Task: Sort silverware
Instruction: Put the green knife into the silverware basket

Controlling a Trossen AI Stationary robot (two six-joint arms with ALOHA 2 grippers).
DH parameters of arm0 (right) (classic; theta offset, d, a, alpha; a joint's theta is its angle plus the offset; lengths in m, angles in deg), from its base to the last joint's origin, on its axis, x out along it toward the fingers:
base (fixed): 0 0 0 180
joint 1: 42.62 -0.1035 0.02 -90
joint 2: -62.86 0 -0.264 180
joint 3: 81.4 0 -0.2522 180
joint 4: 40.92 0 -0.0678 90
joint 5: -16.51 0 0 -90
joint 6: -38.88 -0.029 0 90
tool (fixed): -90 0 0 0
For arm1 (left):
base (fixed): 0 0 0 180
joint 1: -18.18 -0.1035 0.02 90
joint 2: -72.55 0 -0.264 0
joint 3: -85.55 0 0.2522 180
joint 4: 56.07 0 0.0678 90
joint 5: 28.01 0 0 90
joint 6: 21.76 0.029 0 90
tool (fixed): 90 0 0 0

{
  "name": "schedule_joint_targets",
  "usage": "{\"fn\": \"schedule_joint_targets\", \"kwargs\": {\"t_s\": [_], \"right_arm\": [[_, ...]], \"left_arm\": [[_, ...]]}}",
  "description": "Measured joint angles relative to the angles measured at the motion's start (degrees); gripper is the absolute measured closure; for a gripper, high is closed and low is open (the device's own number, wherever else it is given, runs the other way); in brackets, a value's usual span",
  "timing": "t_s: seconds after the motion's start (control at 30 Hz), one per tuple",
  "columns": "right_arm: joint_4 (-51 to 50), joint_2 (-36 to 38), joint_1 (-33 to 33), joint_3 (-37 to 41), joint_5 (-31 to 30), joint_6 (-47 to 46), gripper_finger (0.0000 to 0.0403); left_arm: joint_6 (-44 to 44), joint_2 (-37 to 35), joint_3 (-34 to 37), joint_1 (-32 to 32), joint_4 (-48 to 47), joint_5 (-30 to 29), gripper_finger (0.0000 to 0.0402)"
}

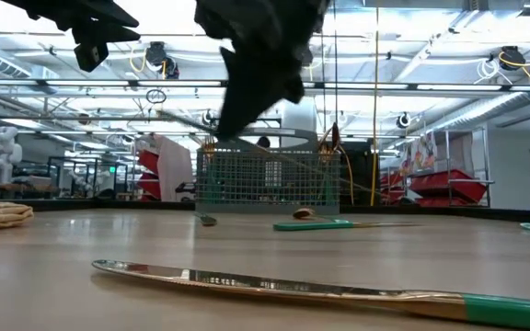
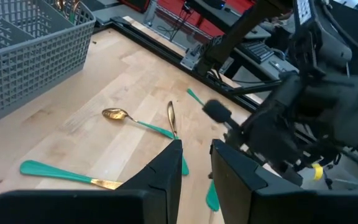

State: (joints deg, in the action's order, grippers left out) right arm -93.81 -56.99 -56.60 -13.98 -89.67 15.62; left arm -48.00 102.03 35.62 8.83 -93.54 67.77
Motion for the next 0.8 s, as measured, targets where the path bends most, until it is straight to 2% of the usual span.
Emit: {"fn": "schedule_joint_targets", "kwargs": {"t_s": [0.13, 0.37, 0.53, 0.7, 0.8], "right_arm": [[6.3, 2.8, 2.7, 0.0, -5.9, 2.6, 0.0403], [18.7, 6.8, 11.1, -0.1, -10.9, 11.8, 0.0403], [30.6, 10.2, 18.3, -0.2, -11.0, 19.8, 0.0403], [35.8, 11.8, 25.4, -0.2, -10.4, 24.0, 0.0403], [38.4, 11.9, 29.2, -0.2, -7.8, 25.1, 0.0403]], "left_arm": [[0.0, 0.0, 0.0, 0.0, 0.0, 0.0, 0.0311], [0.0, 0.0, 0.0, 0.0, 0.0, 0.0, 0.0311], [-0.1, 0.0, 0.0, 0.0, -0.5, 0.0, 0.0311], [0.0, 0.0, 0.0, 0.0, -3.2, -1.5, 0.0311], [0.1, 0.0, 0.0, 0.0, -4.4, -2.8, 0.0311]]}}
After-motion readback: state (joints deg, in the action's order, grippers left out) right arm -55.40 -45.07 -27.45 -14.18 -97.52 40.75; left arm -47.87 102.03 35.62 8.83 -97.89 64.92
